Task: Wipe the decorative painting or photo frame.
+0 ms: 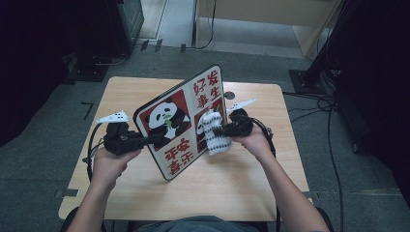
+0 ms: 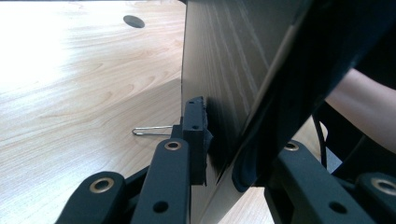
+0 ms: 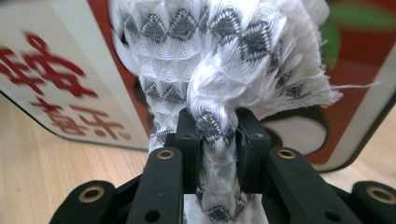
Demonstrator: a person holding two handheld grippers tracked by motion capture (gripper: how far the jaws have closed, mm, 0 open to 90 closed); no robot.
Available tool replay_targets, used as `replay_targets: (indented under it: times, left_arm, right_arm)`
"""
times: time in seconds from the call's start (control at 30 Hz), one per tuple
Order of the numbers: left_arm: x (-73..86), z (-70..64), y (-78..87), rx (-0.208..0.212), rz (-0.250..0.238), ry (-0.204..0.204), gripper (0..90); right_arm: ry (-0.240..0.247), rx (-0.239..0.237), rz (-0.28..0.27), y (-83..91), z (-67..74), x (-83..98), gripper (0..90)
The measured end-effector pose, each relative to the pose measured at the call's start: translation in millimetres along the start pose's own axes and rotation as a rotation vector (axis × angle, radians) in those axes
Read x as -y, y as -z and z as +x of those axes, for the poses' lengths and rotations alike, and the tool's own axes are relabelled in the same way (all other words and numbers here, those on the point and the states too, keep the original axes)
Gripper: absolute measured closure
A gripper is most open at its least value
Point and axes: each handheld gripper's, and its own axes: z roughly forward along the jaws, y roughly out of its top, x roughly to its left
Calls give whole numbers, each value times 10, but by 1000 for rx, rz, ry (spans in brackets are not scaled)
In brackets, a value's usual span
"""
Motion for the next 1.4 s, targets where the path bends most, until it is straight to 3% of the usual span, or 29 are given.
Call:
replay_targets:
  times: [0.33, 0.63, 0.83, 1.4]
  left_arm:
    - [8, -9, 1, -5, -5, 2, 765]
    - [0, -9, 0, -6, -1, -2, 766]
    - [6, -8, 1, -7, -4, 5, 767]
    - [16, -5, 3, -13, -10, 8, 770]
  right_arm:
    - [43, -25, -65, 276, 211, -346, 768]
    - [131, -41, -111, 446, 455, -684, 767]
    - [169, -32, -138, 543, 538, -823, 767]
    - [221, -57, -184, 464, 654, -1119, 765]
